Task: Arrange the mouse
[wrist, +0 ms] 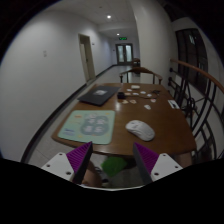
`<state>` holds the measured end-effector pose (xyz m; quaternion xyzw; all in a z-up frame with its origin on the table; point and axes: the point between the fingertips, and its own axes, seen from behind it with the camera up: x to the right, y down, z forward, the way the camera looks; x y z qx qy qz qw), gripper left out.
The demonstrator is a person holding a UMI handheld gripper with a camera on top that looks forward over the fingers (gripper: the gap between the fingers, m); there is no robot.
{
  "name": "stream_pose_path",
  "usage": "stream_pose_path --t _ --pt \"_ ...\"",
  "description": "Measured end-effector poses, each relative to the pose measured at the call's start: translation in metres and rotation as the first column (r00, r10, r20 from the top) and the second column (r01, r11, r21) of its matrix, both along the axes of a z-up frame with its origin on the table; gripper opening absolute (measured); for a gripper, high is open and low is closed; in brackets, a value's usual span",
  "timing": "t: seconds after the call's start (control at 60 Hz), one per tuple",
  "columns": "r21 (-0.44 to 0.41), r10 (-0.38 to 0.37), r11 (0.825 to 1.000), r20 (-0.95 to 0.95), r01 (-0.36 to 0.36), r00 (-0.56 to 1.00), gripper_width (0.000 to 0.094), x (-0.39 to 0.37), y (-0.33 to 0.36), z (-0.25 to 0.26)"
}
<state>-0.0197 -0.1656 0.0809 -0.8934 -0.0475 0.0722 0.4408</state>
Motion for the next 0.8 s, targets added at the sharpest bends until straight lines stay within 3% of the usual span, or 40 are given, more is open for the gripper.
stream_pose_path --t 0.2,0.4,0.45,0.533,0.683,0.717,0.783,0.8 --pt "-0.016 -0.074 0.997 0.132 0.077 0.989 0.0811 0.105 0.058 -0.053" --pt "-0.107 -0.002 0.994 0.080 0.011 0.997 0.0821 0.111 0.098 -0.100" --pt "-0.068 0.008 0.998 0.091 -0.002 0.996 0.0818 0.113 0.119 -0.098" --pt "-0.070 0.021 0.997 0.091 -0.015 0.996 0.0816 0.116 0.144 -0.100" --pt "-0.045 -0.078 0.996 0.095 0.083 0.992 0.0810 0.135 0.202 -0.101" --pt "-0.041 -0.108 0.993 0.095 0.112 0.990 0.0760 0.141 0.212 -0.101" --pt "-0.028 -0.179 0.983 0.093 0.182 0.979 0.0504 0.152 0.223 -0.102" --pt "-0.025 -0.194 0.980 0.081 0.197 0.978 0.0498 0.152 0.224 -0.101"
